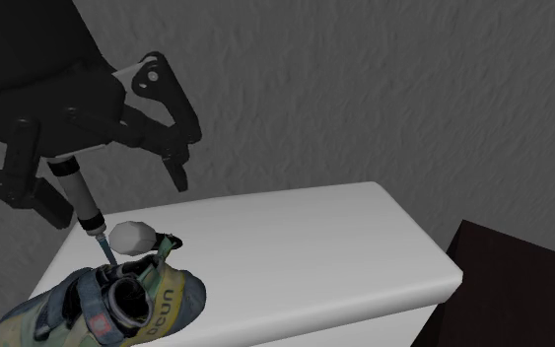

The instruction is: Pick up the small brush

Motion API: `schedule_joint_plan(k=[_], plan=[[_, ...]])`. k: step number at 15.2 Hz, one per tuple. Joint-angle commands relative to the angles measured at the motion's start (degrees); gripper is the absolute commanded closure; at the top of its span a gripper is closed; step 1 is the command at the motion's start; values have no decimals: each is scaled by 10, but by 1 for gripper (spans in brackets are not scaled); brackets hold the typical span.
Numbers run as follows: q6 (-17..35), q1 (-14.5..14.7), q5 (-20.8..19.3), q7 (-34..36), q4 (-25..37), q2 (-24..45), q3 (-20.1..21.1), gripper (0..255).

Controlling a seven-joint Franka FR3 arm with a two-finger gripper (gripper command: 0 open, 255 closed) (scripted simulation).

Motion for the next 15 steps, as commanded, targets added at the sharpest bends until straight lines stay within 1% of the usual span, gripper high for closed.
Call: schedule_joint_plan(k=[1, 7, 9, 10, 15], plan=[[-6, 12, -10, 6, 22, 19, -6, 0], [43, 0, -11, 19, -31, 19, -7, 0], [43, 0, -11, 19, -31, 19, -7, 0], [42, 0, -11, 19, -31, 19, -7, 255], [45, -1, -10, 21, -35, 17, -6, 255]])
